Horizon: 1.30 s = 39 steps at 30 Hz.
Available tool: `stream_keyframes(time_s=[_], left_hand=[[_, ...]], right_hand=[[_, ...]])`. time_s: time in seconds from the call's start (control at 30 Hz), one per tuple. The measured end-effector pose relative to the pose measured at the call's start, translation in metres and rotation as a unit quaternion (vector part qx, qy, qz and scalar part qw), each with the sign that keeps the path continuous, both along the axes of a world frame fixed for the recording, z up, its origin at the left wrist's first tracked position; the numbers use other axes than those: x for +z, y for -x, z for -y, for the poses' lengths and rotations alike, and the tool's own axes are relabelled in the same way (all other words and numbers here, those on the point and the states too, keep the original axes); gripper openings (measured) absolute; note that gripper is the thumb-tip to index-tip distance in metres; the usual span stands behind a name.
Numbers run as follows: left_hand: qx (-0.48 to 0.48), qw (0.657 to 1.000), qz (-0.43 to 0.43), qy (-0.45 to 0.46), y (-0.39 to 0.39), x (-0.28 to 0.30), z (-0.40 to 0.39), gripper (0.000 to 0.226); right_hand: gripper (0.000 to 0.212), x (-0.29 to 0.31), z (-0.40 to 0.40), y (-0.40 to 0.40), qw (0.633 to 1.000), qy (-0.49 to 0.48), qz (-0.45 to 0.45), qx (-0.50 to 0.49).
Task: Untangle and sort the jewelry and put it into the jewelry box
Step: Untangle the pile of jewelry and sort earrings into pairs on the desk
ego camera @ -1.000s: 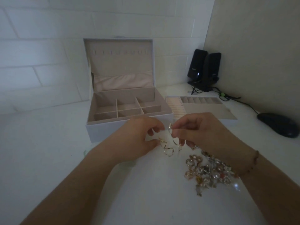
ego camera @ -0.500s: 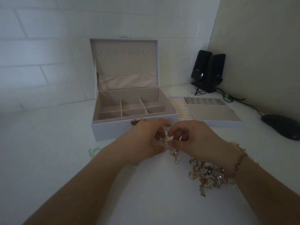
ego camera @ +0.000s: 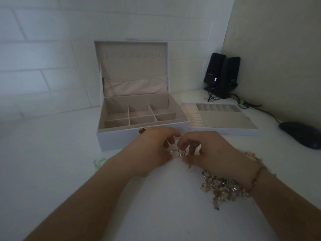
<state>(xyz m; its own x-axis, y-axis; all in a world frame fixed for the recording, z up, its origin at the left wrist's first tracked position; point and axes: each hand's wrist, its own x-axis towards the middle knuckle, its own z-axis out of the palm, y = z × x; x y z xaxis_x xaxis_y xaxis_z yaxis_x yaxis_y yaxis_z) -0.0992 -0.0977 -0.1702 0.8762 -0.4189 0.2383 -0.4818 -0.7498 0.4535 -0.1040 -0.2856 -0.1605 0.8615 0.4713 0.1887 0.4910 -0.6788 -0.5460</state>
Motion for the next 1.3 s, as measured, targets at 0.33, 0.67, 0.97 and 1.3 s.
stream_keyframes(time_s=[0.33, 0.67, 0.97, 1.3], left_hand=[[-0.061, 0.996, 0.066, 0.004, -0.003, -0.006, -0.001, 0.023], [-0.043, 0.997, 0.065, 0.006, -0.002, -0.005, 0.001, 0.022], [-0.063, 0.996, 0.054, 0.029, 0.005, -0.003, 0.002, 0.045], [-0.096, 0.989, -0.008, -0.113, 0.01, 0.012, -0.019, 0.05]], right_hand=[[0.029, 0.001, 0.001, 0.004, 0.998, -0.031, 0.014, 0.056], [0.028, 0.008, 0.014, 0.002, 0.998, -0.037, 0.017, 0.044], [0.04, 0.021, 0.079, -0.013, 0.993, 0.083, 0.028, -0.075], [0.018, 0.012, 0.072, -0.013, 0.992, 0.127, 0.0, -0.002]])
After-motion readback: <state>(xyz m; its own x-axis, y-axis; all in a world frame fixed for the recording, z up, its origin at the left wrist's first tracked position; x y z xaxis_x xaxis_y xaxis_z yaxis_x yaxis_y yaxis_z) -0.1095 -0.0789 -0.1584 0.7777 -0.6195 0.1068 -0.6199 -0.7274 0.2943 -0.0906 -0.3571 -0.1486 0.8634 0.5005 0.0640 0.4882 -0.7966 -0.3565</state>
